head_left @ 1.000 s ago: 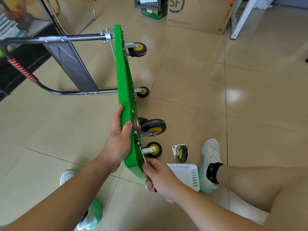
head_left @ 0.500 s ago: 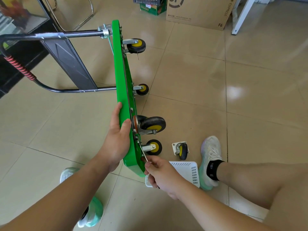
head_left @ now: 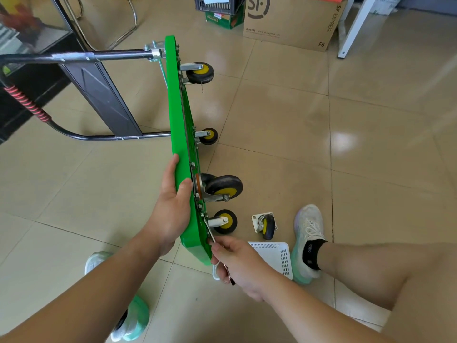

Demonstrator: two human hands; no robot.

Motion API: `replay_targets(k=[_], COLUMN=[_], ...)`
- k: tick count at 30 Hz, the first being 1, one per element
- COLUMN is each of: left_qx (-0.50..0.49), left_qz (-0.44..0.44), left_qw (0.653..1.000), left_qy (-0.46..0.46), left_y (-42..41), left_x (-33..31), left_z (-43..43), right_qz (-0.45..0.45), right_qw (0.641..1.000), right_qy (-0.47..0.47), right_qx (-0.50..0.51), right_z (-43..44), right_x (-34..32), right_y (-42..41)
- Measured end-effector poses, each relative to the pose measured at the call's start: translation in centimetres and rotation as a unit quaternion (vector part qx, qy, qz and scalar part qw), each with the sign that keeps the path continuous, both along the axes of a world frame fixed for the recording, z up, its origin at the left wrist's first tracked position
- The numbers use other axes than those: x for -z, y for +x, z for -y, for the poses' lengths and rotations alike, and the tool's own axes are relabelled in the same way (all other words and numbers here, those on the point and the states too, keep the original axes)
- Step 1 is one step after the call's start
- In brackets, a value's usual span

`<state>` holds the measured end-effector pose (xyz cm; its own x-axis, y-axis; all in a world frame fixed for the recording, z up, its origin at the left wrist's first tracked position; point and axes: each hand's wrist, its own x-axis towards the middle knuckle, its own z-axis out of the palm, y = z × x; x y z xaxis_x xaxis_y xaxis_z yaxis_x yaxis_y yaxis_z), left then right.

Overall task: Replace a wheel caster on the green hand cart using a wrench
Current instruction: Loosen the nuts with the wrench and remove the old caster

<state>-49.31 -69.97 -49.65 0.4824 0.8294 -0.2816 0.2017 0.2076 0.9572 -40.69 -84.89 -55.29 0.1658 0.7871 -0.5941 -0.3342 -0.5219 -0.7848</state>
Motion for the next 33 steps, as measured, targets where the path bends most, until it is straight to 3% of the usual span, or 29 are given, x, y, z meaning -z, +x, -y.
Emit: replay_targets(k=[8, 18, 26, 33], left_qx=[0.000, 0.002, -0.007, -0.010], left_qz=[-0.002, -0.008, -0.005, 0.003], left_qw=[1.000, 1.000, 1.000, 1.000], left_qy=[-0.008, -0.011, -0.021, -0.004], left_y=[0.1, 0.2, 0.2, 0.3], left_x=[-0.1, -0.2, 0.5, 0.5], left_z=[0.1, 0.0, -0.2, -0.1], right_qz=[-0.006, 0.115, 0.073, 0.040], right_qw=[1.000, 0.975, 0.958, 0.945], right_qy=[-0.012, -0.174, -0.239, -0.312], right_qx=[0.026, 0.078, 0.142, 0.089], right_z=[0.6, 2.3, -0.2, -0.1], right_x=[0.9, 8.3, 14.2, 18.2], right_y=[0.3, 5.8, 10.7, 11.3])
